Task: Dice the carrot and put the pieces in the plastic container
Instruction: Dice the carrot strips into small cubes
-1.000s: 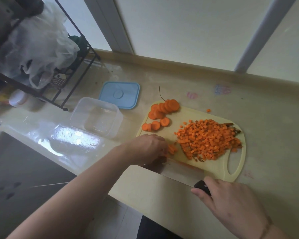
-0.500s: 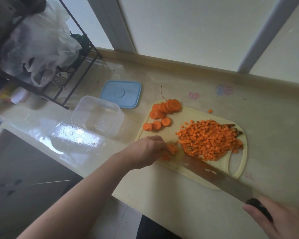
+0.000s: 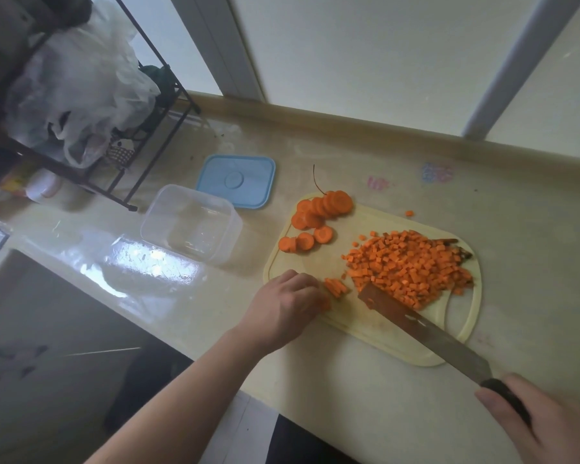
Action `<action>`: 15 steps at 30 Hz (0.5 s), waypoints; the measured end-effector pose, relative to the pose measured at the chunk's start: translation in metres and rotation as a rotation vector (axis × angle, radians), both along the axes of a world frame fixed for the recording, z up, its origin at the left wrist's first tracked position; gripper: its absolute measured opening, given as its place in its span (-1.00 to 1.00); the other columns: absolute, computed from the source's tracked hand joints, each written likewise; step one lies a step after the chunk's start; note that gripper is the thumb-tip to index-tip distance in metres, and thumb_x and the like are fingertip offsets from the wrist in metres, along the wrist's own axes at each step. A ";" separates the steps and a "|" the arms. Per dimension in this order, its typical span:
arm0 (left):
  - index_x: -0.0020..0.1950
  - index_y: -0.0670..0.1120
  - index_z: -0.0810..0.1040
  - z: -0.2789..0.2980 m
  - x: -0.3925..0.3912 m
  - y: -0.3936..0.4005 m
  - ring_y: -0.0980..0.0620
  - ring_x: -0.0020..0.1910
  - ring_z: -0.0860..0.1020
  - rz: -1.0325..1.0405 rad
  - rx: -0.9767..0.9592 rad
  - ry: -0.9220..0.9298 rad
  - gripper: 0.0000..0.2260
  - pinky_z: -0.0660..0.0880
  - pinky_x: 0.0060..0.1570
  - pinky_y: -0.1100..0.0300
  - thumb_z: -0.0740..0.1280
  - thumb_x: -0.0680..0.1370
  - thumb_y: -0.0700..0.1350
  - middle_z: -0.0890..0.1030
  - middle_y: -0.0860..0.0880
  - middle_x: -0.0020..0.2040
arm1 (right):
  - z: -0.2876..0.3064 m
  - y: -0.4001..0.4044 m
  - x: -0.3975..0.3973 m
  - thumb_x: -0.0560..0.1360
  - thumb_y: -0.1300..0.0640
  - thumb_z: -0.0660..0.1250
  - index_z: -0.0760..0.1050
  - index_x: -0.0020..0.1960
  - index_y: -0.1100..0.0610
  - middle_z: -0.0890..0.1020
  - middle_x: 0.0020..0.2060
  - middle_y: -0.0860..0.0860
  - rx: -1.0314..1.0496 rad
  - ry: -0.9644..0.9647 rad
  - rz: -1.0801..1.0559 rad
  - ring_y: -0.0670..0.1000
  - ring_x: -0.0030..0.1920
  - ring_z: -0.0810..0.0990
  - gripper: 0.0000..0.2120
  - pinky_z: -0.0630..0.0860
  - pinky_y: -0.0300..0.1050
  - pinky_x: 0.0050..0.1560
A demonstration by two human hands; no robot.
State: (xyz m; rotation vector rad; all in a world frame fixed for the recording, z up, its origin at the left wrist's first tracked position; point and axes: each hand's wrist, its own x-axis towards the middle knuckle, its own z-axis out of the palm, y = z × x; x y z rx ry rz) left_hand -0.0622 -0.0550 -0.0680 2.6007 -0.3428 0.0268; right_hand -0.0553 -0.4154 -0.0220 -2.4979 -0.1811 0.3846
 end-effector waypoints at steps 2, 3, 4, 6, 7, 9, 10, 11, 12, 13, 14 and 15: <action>0.03 -0.08 0.69 0.001 0.001 0.001 -0.10 -0.13 0.56 0.024 -0.014 0.015 -0.78 0.56 -0.16 0.07 0.28 0.63 -0.02 0.65 -0.01 -0.01 | -0.001 -0.002 0.001 0.40 -0.53 -0.02 0.37 -0.23 -0.15 0.52 -0.43 -0.23 -0.016 0.012 0.005 -0.22 -0.50 0.46 -0.52 0.41 -0.30 -0.47; 0.03 -0.10 0.68 0.000 0.003 0.002 -0.10 -0.13 0.56 0.051 -0.029 0.022 -0.77 0.57 -0.15 0.04 0.27 0.64 -0.03 0.65 -0.02 -0.02 | -0.002 -0.005 0.002 0.40 -0.53 -0.02 0.37 -0.23 -0.17 0.52 -0.44 -0.21 -0.030 0.018 0.009 -0.21 -0.52 0.45 -0.53 0.41 -0.28 -0.49; 0.02 -0.12 0.68 -0.001 0.004 0.003 -0.11 -0.12 0.56 0.083 -0.046 0.027 -0.77 0.57 -0.15 0.02 0.27 0.64 -0.05 0.64 -0.04 -0.04 | -0.004 -0.006 0.002 0.39 -0.54 -0.02 0.36 -0.24 -0.17 0.51 -0.46 -0.19 -0.042 0.021 0.012 -0.20 -0.54 0.43 -0.53 0.40 -0.27 -0.51; 0.02 -0.13 0.68 -0.002 0.007 0.005 -0.12 -0.14 0.56 0.125 -0.057 0.017 -0.78 0.57 -0.17 0.04 0.27 0.62 -0.06 0.63 -0.05 -0.07 | -0.007 -0.009 0.000 0.39 -0.55 -0.02 0.37 -0.23 -0.17 0.49 -0.49 -0.16 -0.059 0.022 0.017 -0.19 -0.57 0.41 -0.51 0.39 -0.26 -0.53; 0.01 -0.11 0.69 -0.003 0.009 0.007 -0.11 -0.15 0.56 0.122 -0.048 0.014 -0.78 0.57 -0.18 0.05 0.28 0.61 -0.06 0.63 -0.04 -0.09 | -0.008 -0.010 0.000 0.38 -0.55 -0.02 0.38 -0.23 -0.16 0.49 -0.49 -0.17 -0.063 0.019 0.019 -0.19 -0.56 0.42 -0.50 0.40 -0.25 -0.53; 0.01 -0.08 0.71 -0.004 0.012 0.008 -0.11 -0.18 0.57 0.088 -0.035 0.031 -0.79 0.57 -0.22 0.08 0.29 0.59 -0.07 0.62 -0.04 -0.11 | -0.010 -0.011 -0.001 0.38 -0.55 -0.02 0.40 -0.22 -0.14 0.50 -0.47 -0.18 -0.071 0.021 0.016 -0.19 -0.55 0.43 -0.48 0.40 -0.24 -0.52; 0.02 -0.07 0.72 -0.004 0.013 0.008 -0.12 -0.18 0.58 0.076 -0.035 0.041 -0.79 0.57 -0.24 0.09 0.29 0.58 -0.07 0.62 -0.04 -0.12 | -0.011 -0.012 -0.002 0.38 -0.55 -0.02 0.41 -0.22 -0.13 0.50 -0.47 -0.18 -0.071 0.020 0.015 -0.19 -0.55 0.43 -0.47 0.41 -0.23 -0.52; 0.04 -0.06 0.72 -0.004 0.014 0.007 -0.12 -0.19 0.59 0.068 -0.038 0.051 -0.78 0.58 -0.24 0.10 0.29 0.57 -0.06 0.63 -0.05 -0.13 | -0.011 -0.011 -0.002 0.38 -0.55 -0.02 0.41 -0.22 -0.11 0.50 -0.48 -0.17 -0.068 0.016 0.017 -0.19 -0.55 0.43 -0.46 0.41 -0.22 -0.52; 0.05 -0.06 0.72 -0.003 0.015 0.006 -0.13 -0.19 0.59 0.066 -0.040 0.059 -0.77 0.58 -0.26 0.10 0.29 0.57 -0.06 0.63 -0.05 -0.14 | -0.011 -0.011 -0.002 0.39 -0.54 -0.01 0.42 -0.22 -0.11 0.49 -0.49 -0.16 -0.061 0.009 0.018 -0.19 -0.55 0.43 -0.47 0.40 -0.23 -0.52; 0.05 -0.06 0.72 -0.003 0.016 0.005 -0.12 -0.20 0.60 0.066 -0.042 0.061 -0.76 0.58 -0.27 0.10 0.29 0.56 -0.04 0.63 -0.05 -0.16 | -0.010 -0.011 -0.002 0.40 -0.53 0.00 0.42 -0.23 -0.11 0.48 -0.50 -0.16 -0.057 0.004 0.018 -0.18 -0.54 0.44 -0.48 0.40 -0.23 -0.51; 0.05 -0.05 0.73 -0.001 0.016 0.003 -0.11 -0.21 0.60 0.066 -0.044 0.056 -0.76 0.57 -0.27 0.12 0.28 0.56 -0.03 0.63 -0.04 -0.17 | -0.010 -0.011 -0.002 0.40 -0.52 0.00 0.42 -0.22 -0.12 0.48 -0.51 -0.15 -0.060 0.000 0.022 -0.18 -0.53 0.45 -0.49 0.41 -0.23 -0.49; 0.05 -0.04 0.73 0.000 0.017 0.001 -0.11 -0.21 0.60 0.064 -0.048 0.048 -0.76 0.57 -0.27 0.14 0.28 0.56 -0.03 0.63 -0.04 -0.17 | -0.010 -0.012 -0.001 0.40 -0.51 0.00 0.41 -0.22 -0.12 0.47 -0.52 -0.14 -0.073 -0.002 0.027 -0.18 -0.52 0.45 -0.50 0.41 -0.23 -0.49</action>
